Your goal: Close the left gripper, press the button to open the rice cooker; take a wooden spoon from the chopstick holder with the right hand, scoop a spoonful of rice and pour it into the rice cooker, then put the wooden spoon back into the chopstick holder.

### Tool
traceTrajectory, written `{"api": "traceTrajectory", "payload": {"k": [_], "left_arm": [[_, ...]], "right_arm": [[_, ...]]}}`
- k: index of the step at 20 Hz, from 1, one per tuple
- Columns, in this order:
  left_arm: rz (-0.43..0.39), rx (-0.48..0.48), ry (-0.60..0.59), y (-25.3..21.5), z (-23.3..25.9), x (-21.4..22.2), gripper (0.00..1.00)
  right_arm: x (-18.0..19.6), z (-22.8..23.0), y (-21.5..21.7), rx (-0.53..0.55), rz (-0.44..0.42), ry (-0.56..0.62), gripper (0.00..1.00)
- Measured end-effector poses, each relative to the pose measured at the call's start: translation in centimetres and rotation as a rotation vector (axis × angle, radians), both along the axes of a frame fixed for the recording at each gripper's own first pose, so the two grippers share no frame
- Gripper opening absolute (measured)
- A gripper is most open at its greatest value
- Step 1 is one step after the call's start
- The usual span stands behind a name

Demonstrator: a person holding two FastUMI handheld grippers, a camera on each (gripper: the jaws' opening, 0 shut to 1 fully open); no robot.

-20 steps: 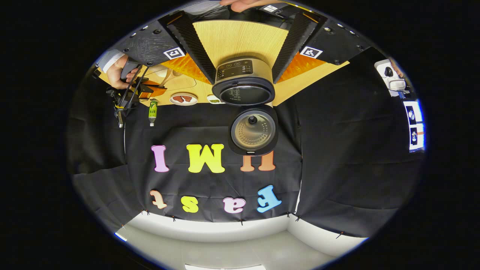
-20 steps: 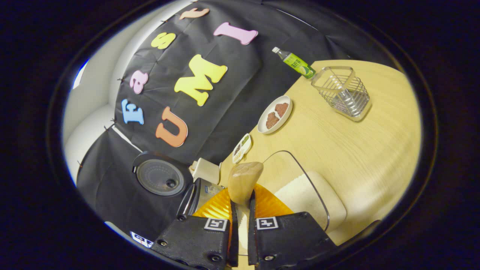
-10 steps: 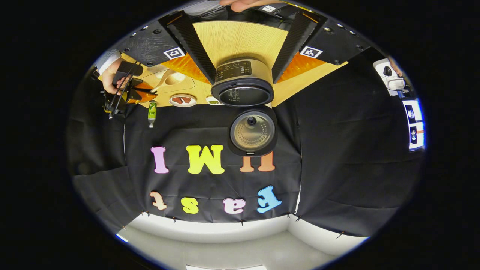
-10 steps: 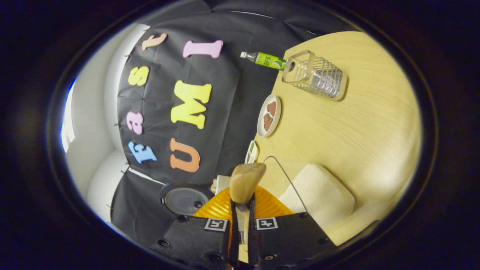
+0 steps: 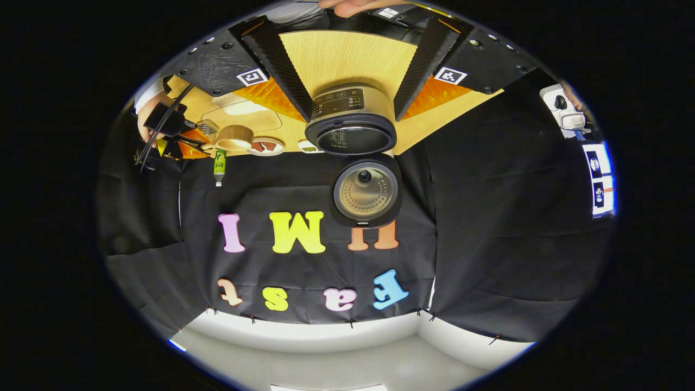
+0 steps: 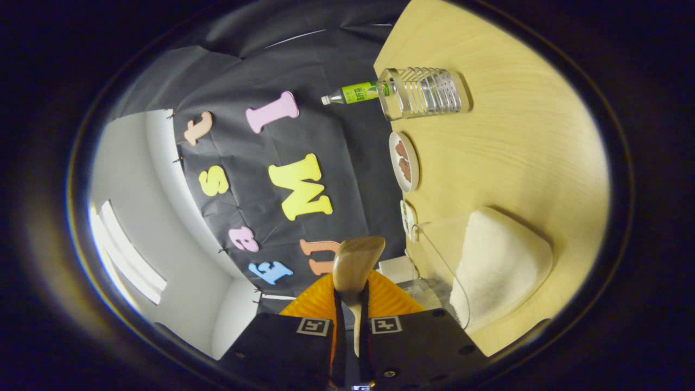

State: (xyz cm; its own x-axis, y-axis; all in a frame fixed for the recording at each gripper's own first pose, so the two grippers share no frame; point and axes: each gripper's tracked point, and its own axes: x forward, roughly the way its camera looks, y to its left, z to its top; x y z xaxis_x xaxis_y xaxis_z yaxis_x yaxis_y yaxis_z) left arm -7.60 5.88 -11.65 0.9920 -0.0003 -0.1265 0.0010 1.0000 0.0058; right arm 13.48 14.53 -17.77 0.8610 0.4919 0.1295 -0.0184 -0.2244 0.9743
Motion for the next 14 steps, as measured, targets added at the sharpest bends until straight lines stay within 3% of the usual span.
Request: {"api": "traceTrajectory", "payload": {"k": [7,14], "left_arm": [[-0.005,0.003,-0.008,0.8,0.6,-0.7,0.96],[0.019,-0.010,0.000,3.6,0.2,-1.6,0.96]], "right_arm": [[-0.2,3.6,2.0,-0.005,0.002,-0.032,0.14],[0.9,6.3,7.7,-0.106,0.030,-0.054,0.14]]}}
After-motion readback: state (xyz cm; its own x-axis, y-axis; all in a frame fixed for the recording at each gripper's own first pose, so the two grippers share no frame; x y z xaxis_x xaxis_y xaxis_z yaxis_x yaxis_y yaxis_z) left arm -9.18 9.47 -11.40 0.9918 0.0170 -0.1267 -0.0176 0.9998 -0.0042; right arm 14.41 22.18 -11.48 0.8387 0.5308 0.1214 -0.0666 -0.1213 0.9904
